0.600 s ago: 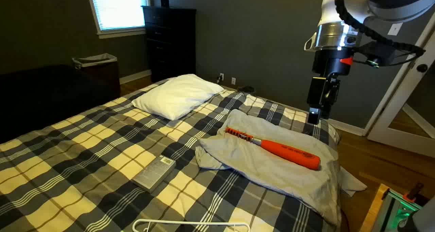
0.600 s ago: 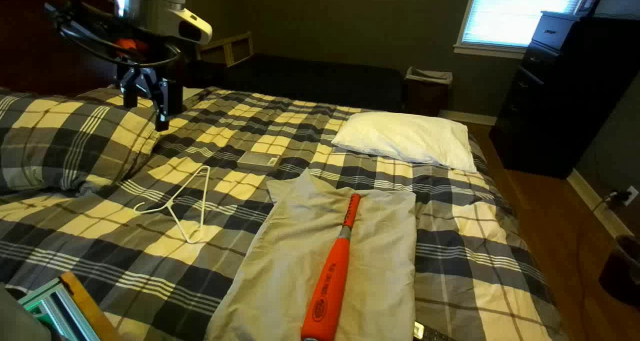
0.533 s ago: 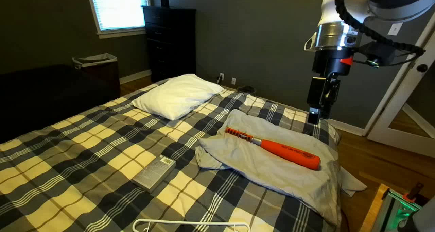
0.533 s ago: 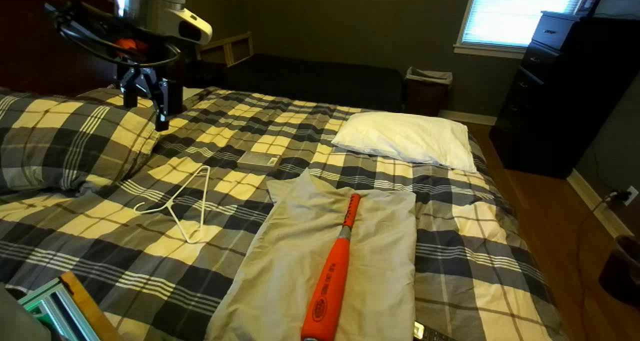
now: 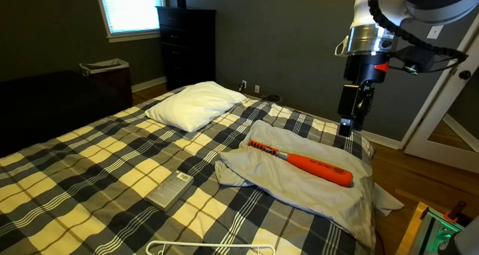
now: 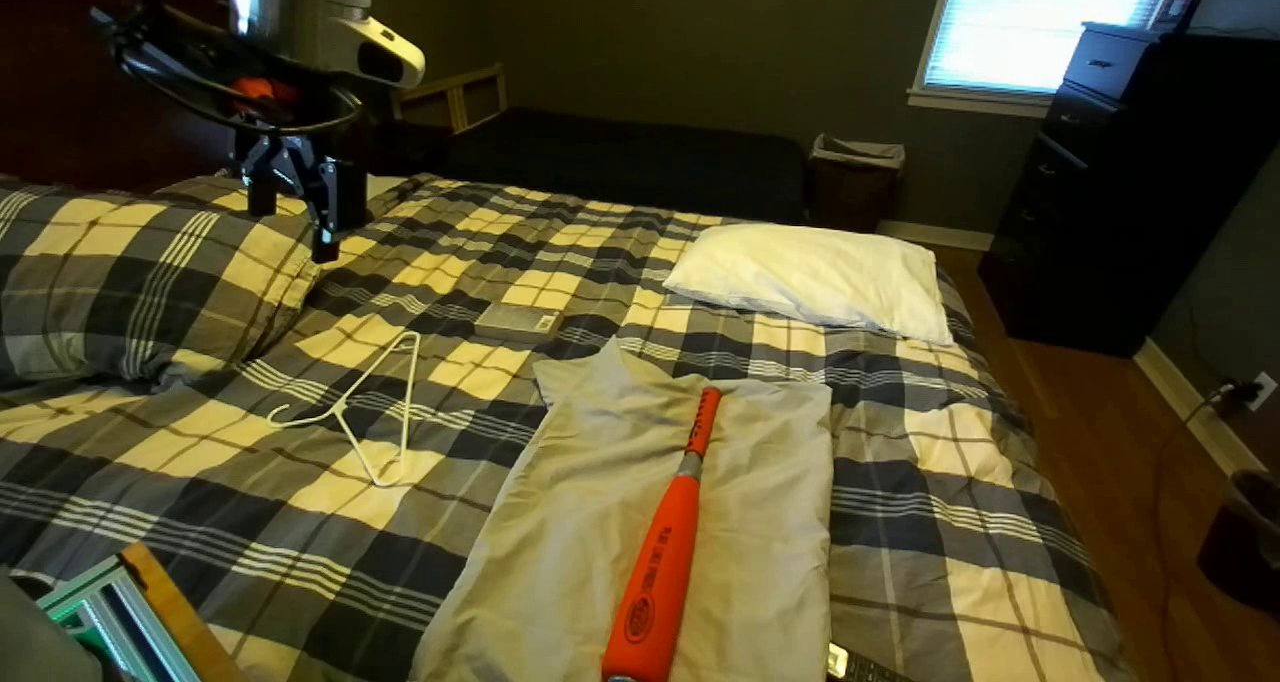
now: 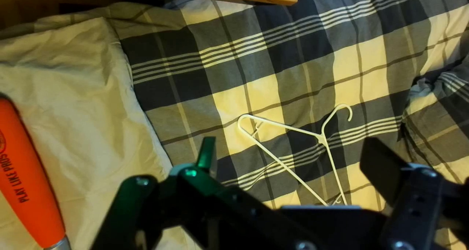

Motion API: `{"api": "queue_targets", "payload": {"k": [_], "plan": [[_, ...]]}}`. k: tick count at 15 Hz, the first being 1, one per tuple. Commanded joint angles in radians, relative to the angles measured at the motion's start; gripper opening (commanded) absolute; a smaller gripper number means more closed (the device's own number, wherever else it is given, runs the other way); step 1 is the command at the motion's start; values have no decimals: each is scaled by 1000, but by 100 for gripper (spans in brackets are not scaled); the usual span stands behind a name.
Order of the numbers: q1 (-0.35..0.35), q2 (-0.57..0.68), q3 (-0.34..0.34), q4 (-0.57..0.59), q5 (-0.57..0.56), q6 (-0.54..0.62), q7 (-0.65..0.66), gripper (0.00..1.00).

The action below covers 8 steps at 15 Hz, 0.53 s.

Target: Fold the pillow case from left to right.

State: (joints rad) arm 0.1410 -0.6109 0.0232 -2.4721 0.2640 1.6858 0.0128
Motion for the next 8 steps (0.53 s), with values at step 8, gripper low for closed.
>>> {"api": "queue_targets", "payload": {"k": [8], "plan": [[-88, 504, 53, 81, -238, 137, 47, 100]]}}
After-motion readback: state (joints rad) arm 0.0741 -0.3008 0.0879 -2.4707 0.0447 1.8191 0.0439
